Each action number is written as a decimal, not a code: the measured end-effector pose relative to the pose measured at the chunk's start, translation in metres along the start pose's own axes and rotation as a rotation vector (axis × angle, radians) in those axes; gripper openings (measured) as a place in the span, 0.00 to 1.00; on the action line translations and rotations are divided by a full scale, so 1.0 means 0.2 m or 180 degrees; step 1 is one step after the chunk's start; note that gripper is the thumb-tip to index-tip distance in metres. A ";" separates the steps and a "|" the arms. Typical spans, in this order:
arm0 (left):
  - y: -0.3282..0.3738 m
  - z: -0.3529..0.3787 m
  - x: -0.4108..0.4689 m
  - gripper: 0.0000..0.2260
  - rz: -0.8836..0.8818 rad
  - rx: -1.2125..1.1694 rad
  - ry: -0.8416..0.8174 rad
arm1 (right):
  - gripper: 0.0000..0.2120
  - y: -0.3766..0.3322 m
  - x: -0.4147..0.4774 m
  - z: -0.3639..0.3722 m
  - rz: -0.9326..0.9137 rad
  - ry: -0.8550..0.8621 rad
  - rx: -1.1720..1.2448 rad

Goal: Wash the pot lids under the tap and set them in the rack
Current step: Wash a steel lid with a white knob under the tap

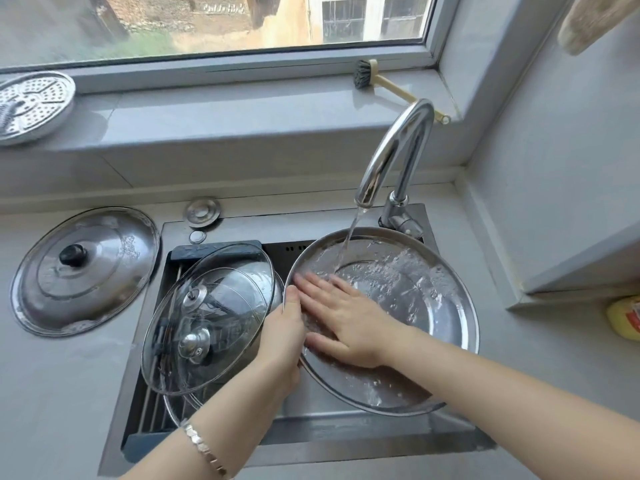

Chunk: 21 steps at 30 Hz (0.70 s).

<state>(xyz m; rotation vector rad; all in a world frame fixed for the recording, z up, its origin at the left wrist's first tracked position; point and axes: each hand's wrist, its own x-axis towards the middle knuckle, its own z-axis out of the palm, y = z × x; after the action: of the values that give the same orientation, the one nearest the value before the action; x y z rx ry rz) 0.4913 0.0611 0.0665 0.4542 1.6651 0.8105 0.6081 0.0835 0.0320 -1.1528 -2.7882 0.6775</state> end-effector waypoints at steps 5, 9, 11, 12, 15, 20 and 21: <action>0.02 0.01 -0.02 0.16 -0.0016 0.0172 0.0234 | 0.43 0.12 0.08 -0.03 0.1424 0.0173 -0.0002; 0.04 0.02 -0.02 0.20 0.0124 0.0115 0.0308 | 0.37 -0.02 0.07 0.02 0.0279 0.0154 0.0190; 0.05 0.01 -0.01 0.22 0.0119 0.0196 0.0318 | 0.36 0.05 0.08 -0.01 0.0431 0.0214 -0.0013; 0.05 0.00 -0.01 0.23 0.0099 0.0241 0.0339 | 0.35 0.11 0.09 -0.04 0.0729 0.0253 -0.0121; 0.09 -0.03 -0.01 0.15 0.0273 0.0381 0.0477 | 0.32 0.27 0.06 -0.08 0.1459 0.0345 -0.0264; 0.21 -0.06 -0.05 0.16 0.1113 0.1345 0.0504 | 0.32 0.18 -0.04 -0.02 0.1953 0.0539 0.0245; 0.23 -0.05 -0.07 0.15 0.1340 0.1712 0.0534 | 0.28 0.16 -0.06 0.00 0.2119 0.0521 0.0465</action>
<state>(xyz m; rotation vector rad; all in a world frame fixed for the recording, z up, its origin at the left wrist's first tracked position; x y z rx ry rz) 0.4785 0.0811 0.1105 1.1667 1.9756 0.7034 0.6384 0.0960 0.0206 -2.0083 -2.1536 0.7560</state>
